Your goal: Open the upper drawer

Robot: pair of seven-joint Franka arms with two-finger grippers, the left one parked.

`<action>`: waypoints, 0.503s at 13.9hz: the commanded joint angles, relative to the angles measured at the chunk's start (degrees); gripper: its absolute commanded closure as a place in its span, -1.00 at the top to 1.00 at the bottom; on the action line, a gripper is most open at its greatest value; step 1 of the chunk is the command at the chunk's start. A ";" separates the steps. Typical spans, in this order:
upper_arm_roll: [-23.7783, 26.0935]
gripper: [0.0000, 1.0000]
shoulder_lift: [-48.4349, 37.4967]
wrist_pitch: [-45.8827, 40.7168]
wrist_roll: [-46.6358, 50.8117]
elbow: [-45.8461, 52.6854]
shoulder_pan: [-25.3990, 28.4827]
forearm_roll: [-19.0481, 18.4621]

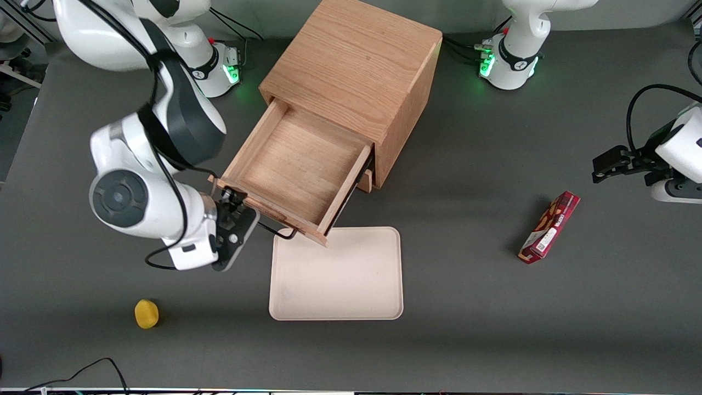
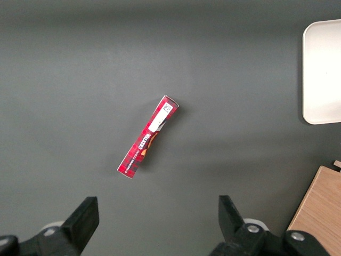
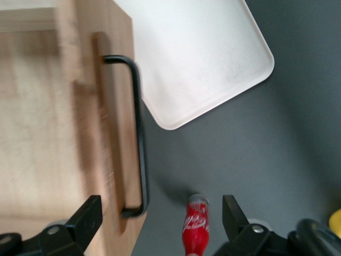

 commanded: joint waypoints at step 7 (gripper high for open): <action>-0.76 1.00 -18.56 -4.76 4.85 -8.67 -2.71 4.29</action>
